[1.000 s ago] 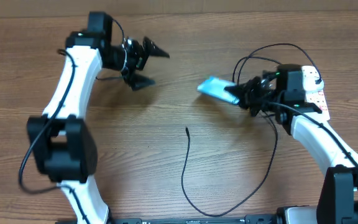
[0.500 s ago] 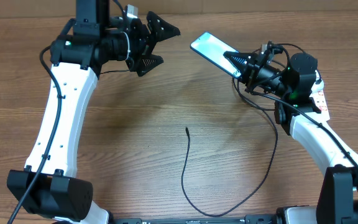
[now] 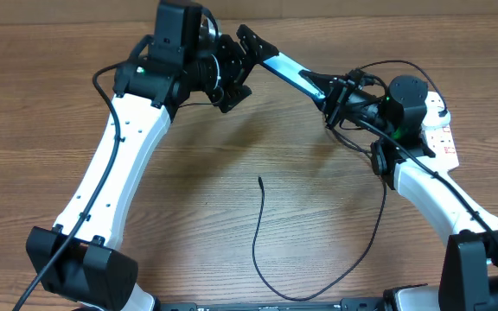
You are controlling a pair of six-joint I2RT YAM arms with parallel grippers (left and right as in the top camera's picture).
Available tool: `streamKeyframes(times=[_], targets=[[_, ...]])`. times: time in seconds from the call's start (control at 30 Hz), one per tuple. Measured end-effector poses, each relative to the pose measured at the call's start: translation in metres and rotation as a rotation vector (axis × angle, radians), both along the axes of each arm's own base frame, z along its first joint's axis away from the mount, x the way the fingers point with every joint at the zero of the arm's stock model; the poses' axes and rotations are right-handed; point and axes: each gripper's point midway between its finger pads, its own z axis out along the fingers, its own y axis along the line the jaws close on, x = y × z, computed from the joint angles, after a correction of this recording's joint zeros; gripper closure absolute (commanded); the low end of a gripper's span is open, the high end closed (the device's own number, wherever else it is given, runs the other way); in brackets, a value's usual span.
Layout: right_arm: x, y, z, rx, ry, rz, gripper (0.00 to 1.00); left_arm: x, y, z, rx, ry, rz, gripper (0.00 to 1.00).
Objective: Plug charger to phone and switch on socket
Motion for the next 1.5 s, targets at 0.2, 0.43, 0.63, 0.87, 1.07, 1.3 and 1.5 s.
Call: streamKeyframes(times=[0.2,0.43,0.63,0.87,1.07,1.3,1.5], targets=[[-0.005,0.012,0.009,0.008,-0.049,0.029,0.96,0.008,0.006,-0.006,0.017,0.054,0.119,0.00],[-0.021,0.037,0.010,0.010,-0.048,0.112,0.96,0.009,0.005,-0.008,0.012,0.093,0.183,0.00],[-0.032,0.057,0.011,0.013,-0.055,0.157,0.96,0.006,0.003,-0.012,0.021,0.115,0.199,0.01],[-0.030,0.056,0.011,0.013,-0.054,0.140,0.96,-0.002,-0.001,-0.021,0.064,0.140,0.204,0.04],[-0.029,0.056,0.011,0.013,-0.055,0.134,0.96,-0.004,0.001,-0.025,0.086,0.153,0.220,0.16],[-0.029,0.057,0.012,0.014,-0.062,0.130,0.96,-0.003,0.003,-0.026,0.094,0.149,0.227,0.21],[-0.029,0.062,0.012,0.015,-0.062,0.123,0.96,-0.004,0.005,-0.028,0.105,0.155,0.232,0.37]])
